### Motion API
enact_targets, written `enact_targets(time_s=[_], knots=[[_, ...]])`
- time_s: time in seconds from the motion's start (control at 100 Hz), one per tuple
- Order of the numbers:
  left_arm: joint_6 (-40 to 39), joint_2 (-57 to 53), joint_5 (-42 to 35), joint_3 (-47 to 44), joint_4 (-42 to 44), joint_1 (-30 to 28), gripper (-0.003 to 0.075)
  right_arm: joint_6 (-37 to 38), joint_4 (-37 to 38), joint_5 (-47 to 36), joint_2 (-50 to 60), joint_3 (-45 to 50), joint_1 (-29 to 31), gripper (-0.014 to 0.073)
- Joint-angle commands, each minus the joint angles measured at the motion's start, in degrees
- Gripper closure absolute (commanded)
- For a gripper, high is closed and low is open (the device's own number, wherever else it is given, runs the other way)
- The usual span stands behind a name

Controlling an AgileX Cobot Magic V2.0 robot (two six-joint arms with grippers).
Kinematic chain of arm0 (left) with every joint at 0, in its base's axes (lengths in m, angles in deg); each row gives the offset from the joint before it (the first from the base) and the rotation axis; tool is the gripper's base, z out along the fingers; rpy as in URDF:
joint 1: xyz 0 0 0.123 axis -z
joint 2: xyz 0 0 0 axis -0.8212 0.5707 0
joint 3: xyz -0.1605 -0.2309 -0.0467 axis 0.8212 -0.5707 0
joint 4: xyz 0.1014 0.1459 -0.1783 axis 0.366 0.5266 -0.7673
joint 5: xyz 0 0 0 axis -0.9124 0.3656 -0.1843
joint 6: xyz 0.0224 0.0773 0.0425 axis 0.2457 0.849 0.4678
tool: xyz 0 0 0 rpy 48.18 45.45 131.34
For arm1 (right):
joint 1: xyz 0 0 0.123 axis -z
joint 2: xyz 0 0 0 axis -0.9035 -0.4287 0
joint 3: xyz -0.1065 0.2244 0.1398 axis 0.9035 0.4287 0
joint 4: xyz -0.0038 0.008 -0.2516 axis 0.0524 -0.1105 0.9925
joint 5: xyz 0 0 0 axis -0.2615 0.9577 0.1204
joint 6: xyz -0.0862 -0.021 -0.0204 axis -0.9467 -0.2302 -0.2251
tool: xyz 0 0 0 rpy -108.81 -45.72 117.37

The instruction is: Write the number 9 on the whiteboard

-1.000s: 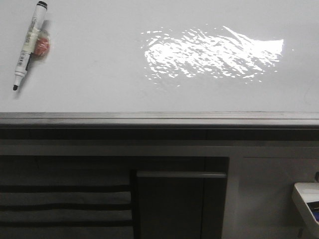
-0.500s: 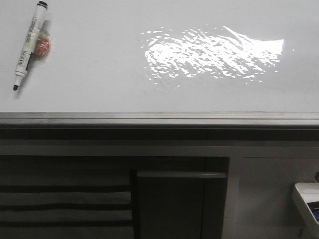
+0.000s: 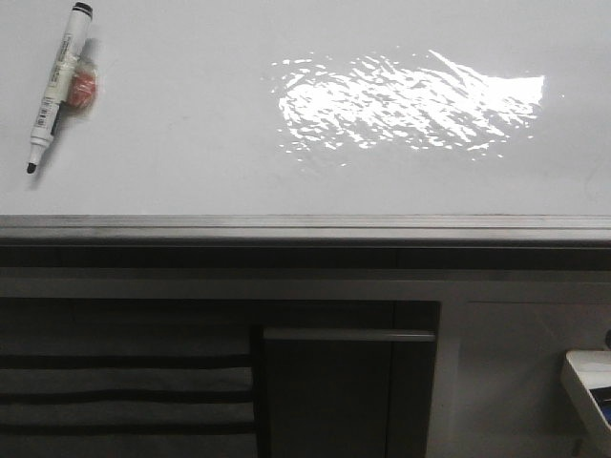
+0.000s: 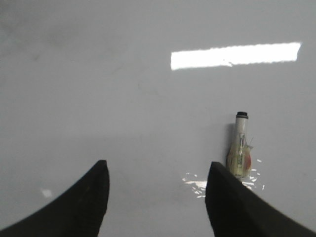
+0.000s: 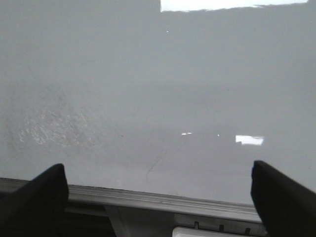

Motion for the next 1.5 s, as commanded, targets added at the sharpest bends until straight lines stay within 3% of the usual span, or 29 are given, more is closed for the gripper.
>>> enact_targets(time_s=[0.0,0.39,0.64,0.96,1.49], knots=[[-0.19,5.91,-4.31,3.0,-0.51,0.85,0.0332,-0.14,0.28,-4.15,-0.78,-2.06,0.31,-0.0072],[0.04,29.36,-7.79,6.98,4.06,14.14,0.0333,-0.14,-0.07,-4.15,-0.78,-2.06,0.31,-0.0072],[0.04,41.13,-12.1,10.14,4.52,13.8,0.0333,-0.14,-0.07,-3.69,-0.78,-2.06,0.31,-0.0072],[0.04,48.59,-14.47,13.15,8.82,13.67,0.0339,-0.14,-0.07,-3.13,-0.78,-2.06,0.31,-0.0072],[0.04,50.21,-15.18,13.39,9.51,13.67,0.0721,-0.14,-0.07,-2.77,-0.78,-2.06,0.31,-0.0072]])
